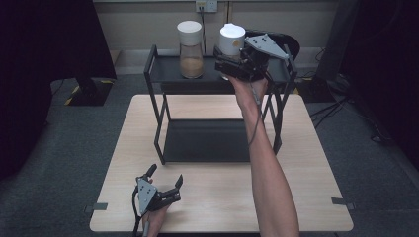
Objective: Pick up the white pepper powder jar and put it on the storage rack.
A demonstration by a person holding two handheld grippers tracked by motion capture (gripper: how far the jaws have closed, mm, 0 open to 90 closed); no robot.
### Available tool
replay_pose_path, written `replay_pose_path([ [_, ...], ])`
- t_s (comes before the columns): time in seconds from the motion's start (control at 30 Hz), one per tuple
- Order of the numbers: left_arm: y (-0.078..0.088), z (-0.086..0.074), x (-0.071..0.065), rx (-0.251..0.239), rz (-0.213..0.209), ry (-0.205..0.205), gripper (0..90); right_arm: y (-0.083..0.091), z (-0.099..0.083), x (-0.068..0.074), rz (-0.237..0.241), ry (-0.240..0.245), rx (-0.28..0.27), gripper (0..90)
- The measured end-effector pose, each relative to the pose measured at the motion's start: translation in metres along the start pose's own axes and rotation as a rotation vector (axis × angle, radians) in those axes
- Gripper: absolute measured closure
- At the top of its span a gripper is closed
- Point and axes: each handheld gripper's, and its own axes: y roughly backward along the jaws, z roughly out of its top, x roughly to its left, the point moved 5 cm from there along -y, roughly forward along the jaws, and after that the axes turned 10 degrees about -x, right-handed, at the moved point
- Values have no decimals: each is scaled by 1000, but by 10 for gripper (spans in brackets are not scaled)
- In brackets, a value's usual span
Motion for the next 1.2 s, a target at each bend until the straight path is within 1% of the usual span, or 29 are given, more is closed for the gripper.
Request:
replay_pose_path([
  [0.17, 0, 0, 0, 1, 1, -1, 19, 7, 2, 4, 16, 10, -17, 0],
  [0.3, 0, 0, 0, 0, 1, -1, 19, 11, 1, 8, 5, 20, -21, 0],
  [0.37, 0, 0, 0, 0, 1, -1, 19, 14, -1, 7, 10, 27, -25, 0],
  [0.5, 0, 0, 0, 0, 2, -1, 21, 22, -6, 6, 6, 20, -44, 0],
  [0.57, 0, 0, 0, 0, 2, -1, 21, 26, -7, 5, 8, 20, -45, 0],
  [0.6, 0, 0, 0, 0, 2, -1, 24, 28, -9, 4, 12, 8, -50, 0],
  [0.67, 0, 0, 0, 0, 2, -1, 24, 30, -9, 4, 15, 0, -52, 0],
  [0.77, 0, 0, 0, 0, 3, -1, 24, 34, -10, 5, 17, -2, -62, 0],
  [0.87, 0, 0, 0, 0, 2, -1, 24, 39, -10, 8, 20, 9, -66, 0],
  [0.97, 0, 0, 0, 0, 3, -1, 24, 45, -11, 10, 21, 6, -77, 0],
  [1.13, 0, 0, 0, 0, 3, -1, 24, 53, -13, 11, 30, 11, -74, 0],
  [1.2, 0, 0, 0, 0, 4, -1, 24, 57, -15, 12, 28, -1, -78, 0],
])
